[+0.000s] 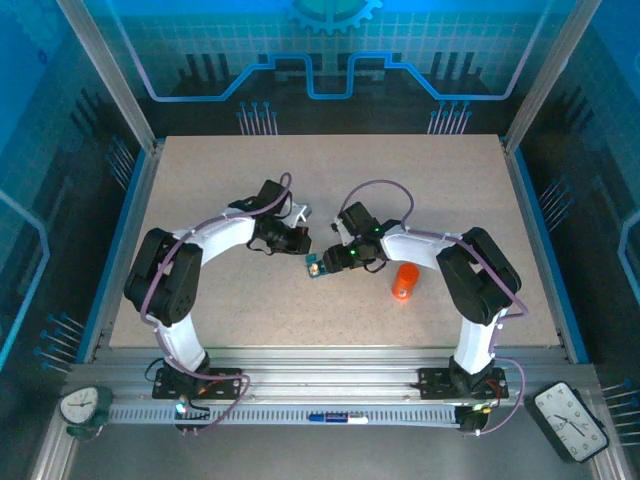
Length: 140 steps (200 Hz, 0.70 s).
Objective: Sort the pills into containers
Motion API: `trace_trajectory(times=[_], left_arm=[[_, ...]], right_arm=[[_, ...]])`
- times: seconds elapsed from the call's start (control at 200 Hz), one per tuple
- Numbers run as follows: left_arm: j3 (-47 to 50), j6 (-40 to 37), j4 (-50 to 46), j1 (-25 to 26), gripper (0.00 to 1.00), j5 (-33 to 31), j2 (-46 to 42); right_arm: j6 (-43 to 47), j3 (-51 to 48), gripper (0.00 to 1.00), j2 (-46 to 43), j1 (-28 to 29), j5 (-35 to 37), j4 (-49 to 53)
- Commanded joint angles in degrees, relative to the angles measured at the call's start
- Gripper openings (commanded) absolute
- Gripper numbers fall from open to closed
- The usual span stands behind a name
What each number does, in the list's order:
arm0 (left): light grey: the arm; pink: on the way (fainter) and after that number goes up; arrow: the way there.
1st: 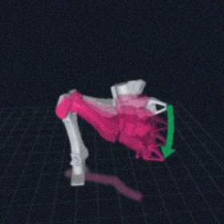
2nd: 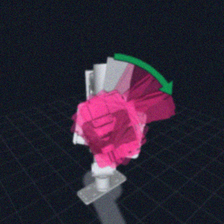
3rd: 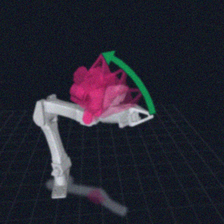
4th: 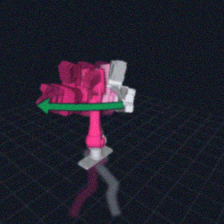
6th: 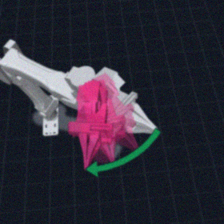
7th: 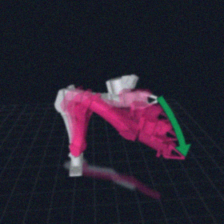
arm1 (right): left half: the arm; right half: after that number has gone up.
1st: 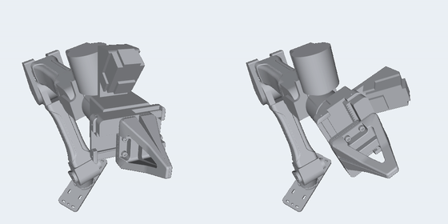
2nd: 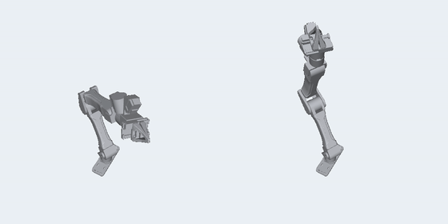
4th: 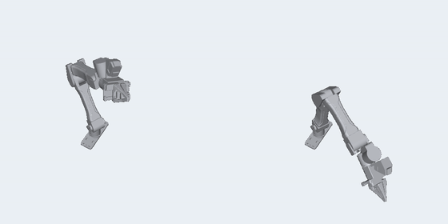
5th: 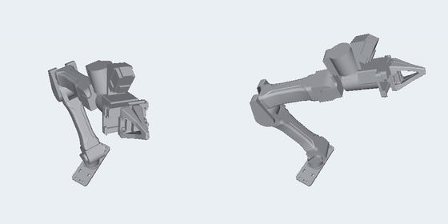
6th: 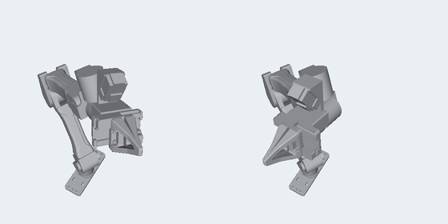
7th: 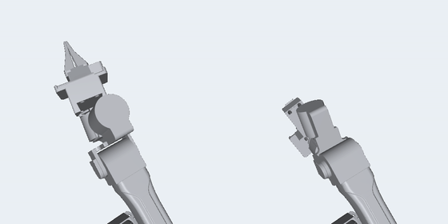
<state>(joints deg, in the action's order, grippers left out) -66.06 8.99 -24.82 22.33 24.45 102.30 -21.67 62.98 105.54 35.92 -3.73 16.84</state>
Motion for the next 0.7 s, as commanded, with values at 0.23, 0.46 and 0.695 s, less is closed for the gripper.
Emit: trace_trajectory(times=[0.23,0.46,0.695], left_arm=[[3.37,1.30,-0.16,3.29,0.05,2.82,-2.62],[5.68,1.91,0.19,4.19,0.06,2.69,-4.02],[7.00,2.52,1.28,5.33,0.06,2.79,-3.38]], right_arm=[[-0.48,-1.56,0.67,3.83,-0.77,1.87,3.37],[-0.50,-1.63,0.67,4.00,-0.73,1.88,3.37],[-0.64,-1.72,0.67,4.19,-0.77,1.79,3.34]])
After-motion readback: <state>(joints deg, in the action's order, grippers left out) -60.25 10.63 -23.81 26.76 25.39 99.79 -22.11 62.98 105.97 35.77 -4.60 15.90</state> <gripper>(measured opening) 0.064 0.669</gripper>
